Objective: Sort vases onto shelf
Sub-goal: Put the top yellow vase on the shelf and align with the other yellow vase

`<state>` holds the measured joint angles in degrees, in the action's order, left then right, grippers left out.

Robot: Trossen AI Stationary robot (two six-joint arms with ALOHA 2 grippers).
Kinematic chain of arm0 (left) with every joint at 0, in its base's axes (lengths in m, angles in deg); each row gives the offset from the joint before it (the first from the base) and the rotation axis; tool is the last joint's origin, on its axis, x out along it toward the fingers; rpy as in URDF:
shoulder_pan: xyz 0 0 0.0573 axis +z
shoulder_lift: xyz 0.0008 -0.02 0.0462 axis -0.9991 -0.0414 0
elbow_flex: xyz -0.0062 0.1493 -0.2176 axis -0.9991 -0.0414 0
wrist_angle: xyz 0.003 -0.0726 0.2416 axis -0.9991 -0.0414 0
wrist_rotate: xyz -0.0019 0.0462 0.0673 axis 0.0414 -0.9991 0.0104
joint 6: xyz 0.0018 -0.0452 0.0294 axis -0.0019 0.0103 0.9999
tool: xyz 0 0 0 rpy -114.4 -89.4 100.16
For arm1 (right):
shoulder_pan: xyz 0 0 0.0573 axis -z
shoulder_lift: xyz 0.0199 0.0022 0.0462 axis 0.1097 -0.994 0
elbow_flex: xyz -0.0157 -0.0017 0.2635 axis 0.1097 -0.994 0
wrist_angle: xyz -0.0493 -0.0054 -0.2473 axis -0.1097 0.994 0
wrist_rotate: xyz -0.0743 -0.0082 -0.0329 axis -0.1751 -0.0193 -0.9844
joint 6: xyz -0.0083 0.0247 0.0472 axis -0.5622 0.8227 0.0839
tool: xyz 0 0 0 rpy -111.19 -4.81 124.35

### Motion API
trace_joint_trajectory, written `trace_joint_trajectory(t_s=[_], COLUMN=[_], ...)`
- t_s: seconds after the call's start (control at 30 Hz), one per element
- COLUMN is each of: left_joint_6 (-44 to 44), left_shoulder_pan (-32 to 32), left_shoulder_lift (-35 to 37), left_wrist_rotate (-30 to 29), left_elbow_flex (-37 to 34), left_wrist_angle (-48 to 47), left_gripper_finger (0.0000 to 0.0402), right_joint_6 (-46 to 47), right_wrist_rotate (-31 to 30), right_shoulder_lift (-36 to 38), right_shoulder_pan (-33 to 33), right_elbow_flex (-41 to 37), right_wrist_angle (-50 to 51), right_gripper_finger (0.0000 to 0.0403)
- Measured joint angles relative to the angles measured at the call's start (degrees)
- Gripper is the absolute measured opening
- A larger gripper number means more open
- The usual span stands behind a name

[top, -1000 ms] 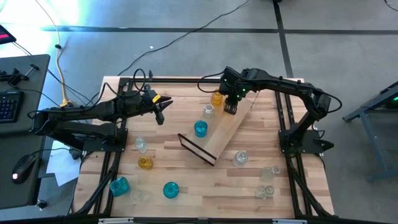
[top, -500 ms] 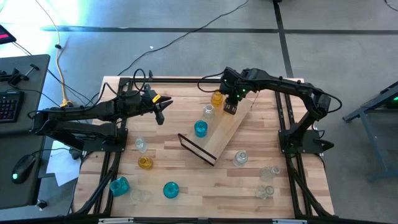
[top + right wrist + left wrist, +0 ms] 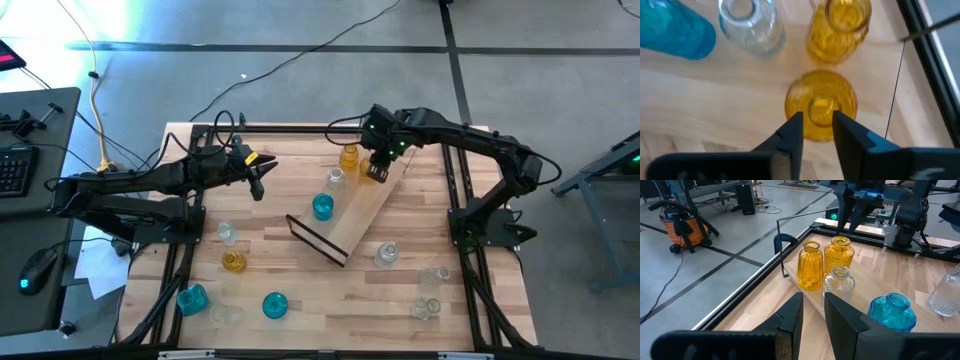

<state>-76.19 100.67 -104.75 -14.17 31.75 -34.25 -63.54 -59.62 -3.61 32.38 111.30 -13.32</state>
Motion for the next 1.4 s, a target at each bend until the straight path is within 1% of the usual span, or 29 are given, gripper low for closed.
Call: trace_joint_trajectory(t_s=[0.07, 0.13, 0.2, 0.3, 0.4, 0.7, 1.4], left_joint_6=[0.0, 0.0, 0.0, 0.0, 0.0, 0.0, 0.0], left_shoulder_pan=[0.0, 0.0, 0.0, 0.0, 0.0, 0.0, 0.0], left_shoulder_lift=[0.0, 0.0, 0.0, 0.0, 0.0, 0.0, 0.0], left_wrist_rotate=[0.0, 0.0, 0.0, 0.0, 0.0, 0.0, 0.0], left_elbow_flex=[0.0, 0.0, 0.0, 0.0, 0.0, 0.0, 0.0], left_wrist_angle=[0.0, 0.0, 0.0, 0.0, 0.0, 0.0, 0.0], left_gripper_finger=[0.0071, 0.0071, 0.0071, 0.0071, 0.0071, 0.0071, 0.0071], right_joint_6=[-0.6, -1.6, -2.6, -2.7, -2.9, -3.5, -5.3], right_wrist_rotate=[0.0, -0.2, -0.4, -0.5, -0.5, -0.4, -0.1], right_shoulder_lift=[-0.2, -0.7, -1.4, -2.5, -3.9, -5.9, -6.3], right_shoulder_pan=[0.4, 0.6, 0.7, 0.7, 0.9, 0.9, 2.5], right_elbow_flex=[0.0, 0.0, 0.0, 0.0, 0.0, 0.0, 0.0], right_wrist_angle=[1.1, 0.8, 0.5, -0.2, -0.1, -0.1, -4.0], right_gripper_finger=[0.0058, 0.0024, 0.0007, 0.0011, 0.0002, 0.0000, 0.0000])
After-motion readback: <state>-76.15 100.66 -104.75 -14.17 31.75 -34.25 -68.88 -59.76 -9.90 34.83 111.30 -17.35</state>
